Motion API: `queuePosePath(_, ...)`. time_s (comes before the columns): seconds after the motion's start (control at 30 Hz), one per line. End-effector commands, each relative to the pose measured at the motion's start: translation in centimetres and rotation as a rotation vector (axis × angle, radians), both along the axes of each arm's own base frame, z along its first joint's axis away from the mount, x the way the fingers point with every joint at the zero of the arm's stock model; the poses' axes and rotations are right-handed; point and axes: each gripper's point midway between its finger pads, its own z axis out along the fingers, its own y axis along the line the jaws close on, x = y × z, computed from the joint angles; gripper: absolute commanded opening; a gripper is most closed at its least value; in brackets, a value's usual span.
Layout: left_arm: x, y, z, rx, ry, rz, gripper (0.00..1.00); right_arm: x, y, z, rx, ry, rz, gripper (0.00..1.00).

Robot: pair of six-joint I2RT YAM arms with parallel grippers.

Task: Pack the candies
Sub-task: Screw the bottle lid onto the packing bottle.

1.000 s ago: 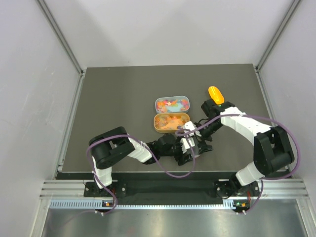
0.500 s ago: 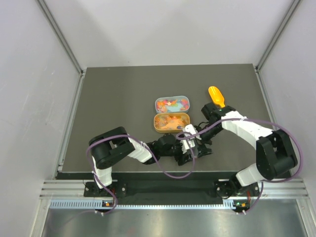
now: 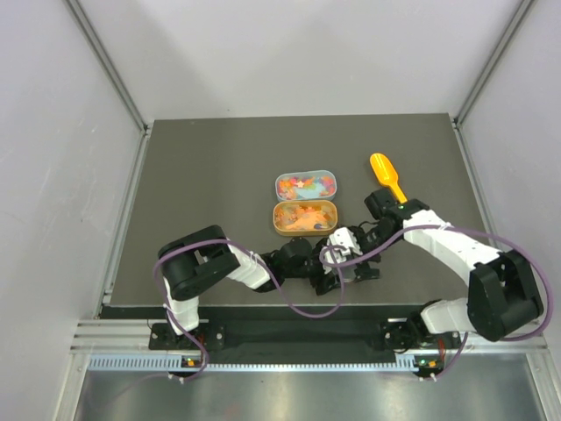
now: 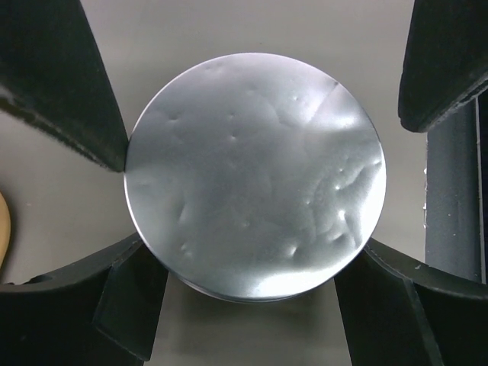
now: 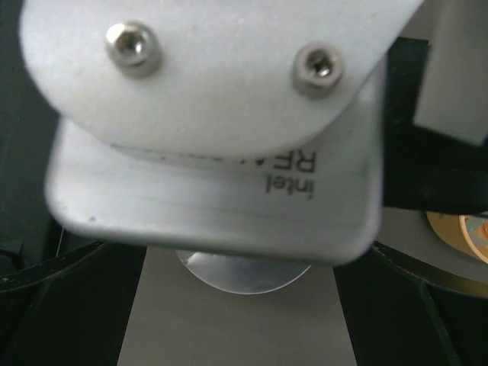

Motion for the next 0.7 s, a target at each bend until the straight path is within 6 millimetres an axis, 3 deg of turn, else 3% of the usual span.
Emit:
queuePosePath(0.0,-0.3,7.5,-8.4,0.343,0.137,0.144,0.34,-4.3,-3.0,-1.2,-0.138,0.154,-0.024,1.0)
queuePosePath(0.4,0.1,7.7,-8.7,0.351,0.149,0.181,0.34,-4.6,-3.9,-1.5,-0.172,0.139,-0.03,1.0)
queuePosePath(0.67,0.2,7.6,-9.0,0.35,0.18,0.191,0.34,-5.4,-3.7,-0.4,-0.15,0.167,-0.065,1.0)
